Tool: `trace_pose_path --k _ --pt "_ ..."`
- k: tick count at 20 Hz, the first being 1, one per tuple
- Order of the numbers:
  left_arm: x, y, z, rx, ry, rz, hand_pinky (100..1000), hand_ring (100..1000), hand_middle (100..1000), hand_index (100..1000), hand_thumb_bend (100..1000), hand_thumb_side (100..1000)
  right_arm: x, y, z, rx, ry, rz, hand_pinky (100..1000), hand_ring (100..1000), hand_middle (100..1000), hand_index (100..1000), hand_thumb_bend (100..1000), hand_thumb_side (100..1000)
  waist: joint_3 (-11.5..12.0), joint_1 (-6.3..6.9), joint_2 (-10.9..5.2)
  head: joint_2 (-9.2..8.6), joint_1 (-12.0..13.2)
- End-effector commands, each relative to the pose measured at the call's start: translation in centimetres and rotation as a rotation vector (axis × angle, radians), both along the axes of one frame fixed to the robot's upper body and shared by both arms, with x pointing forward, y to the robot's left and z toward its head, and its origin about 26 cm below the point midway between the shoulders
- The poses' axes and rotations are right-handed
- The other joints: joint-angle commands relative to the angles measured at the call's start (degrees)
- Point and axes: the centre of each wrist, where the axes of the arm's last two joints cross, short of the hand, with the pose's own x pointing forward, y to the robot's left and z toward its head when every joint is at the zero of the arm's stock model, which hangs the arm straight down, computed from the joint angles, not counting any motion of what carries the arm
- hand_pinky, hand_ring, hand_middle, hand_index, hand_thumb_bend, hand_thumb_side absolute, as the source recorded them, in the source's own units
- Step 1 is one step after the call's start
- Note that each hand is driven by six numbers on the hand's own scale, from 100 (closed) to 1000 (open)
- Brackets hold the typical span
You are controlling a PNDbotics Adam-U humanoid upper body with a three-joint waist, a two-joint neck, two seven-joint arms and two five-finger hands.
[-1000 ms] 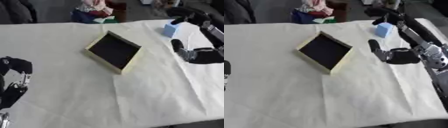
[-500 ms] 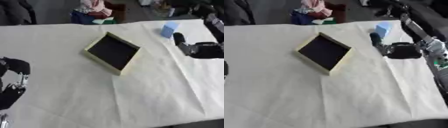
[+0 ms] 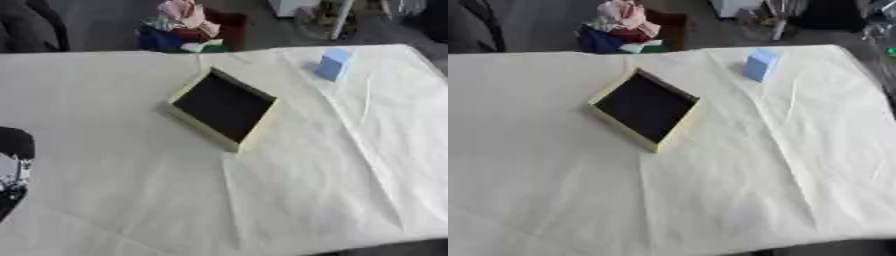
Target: Pick up objects on the table and place them in the box.
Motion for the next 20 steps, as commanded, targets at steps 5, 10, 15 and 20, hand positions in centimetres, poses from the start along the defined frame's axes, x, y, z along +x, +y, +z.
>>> trace_pose_path --k 5,10,15,20 --pt "0.4 -0.9 2.1 0.012 -0.079 -0.077 654 404 459 592 345 608 2.8 -10.5 0.8 0.224 0.176 -0.243 671 883 857 1000 100 492 4.27 -0.68 -0.56 -0.53 -6.36" --pt "0.7 -1.8 3.1 0.005 -0.117 -0.123 653 404 459 593 344 611 3.5 -16.5 -4.0 0.253 0.424 -0.418 686 907 872 1000 100 492 8.11 -1.22 -0.45 -0.81 -9.64" --pt "0.9 -2.4 3.6 0.010 -0.131 -0.160 654 404 459 594 344 614 1.7 -21.1 -9.2 0.220 0.651 -0.596 795 962 909 1000 100 593 10.87 -1.65 -0.14 -1.19 -11.66" --pt "0.9 -2.4 3.7 0.020 -0.129 -0.169 657 406 461 595 347 619 0.2 -22.8 -11.3 0.008 0.792 -0.787 949 1000 964 1000 100 727 11.42 -1.84 0.41 -1.46 -12.56"
